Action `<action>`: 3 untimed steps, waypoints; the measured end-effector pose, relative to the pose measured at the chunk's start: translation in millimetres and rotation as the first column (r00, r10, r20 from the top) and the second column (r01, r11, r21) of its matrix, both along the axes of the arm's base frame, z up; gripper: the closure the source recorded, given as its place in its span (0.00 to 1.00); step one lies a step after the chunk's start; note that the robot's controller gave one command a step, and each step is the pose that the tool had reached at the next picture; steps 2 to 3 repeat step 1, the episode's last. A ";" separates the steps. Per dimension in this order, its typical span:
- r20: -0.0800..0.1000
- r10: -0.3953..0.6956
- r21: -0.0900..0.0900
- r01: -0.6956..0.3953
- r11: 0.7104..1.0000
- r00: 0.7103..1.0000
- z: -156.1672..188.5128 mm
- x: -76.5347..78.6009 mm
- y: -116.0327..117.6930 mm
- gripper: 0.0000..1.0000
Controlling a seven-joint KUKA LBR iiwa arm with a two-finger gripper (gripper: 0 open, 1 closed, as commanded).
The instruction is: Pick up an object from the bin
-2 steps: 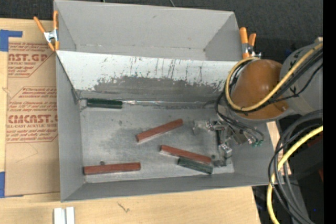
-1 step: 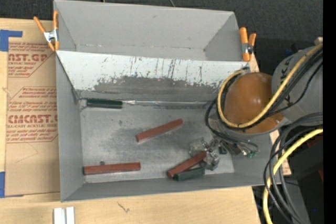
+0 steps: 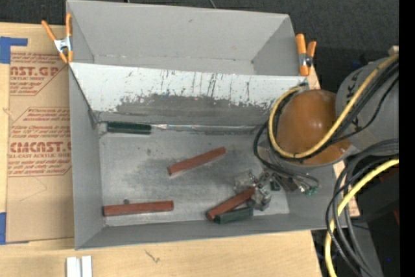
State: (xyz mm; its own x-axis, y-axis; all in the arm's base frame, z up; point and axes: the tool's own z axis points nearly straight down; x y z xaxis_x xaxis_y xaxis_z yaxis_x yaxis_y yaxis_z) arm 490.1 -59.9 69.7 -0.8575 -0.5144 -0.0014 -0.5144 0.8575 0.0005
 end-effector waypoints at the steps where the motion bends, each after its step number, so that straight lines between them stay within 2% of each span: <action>1: 0.005 0.316 -0.002 -0.316 0.949 0.949 117.4 30.1 10.4 1.00; 3: 0.005 0.316 -0.002 -0.316 0.949 0.949 117.4 30.1 10.4 1.00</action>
Offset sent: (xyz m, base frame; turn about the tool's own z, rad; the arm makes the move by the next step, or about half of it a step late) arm 0.0000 0.0000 0.0000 0.0000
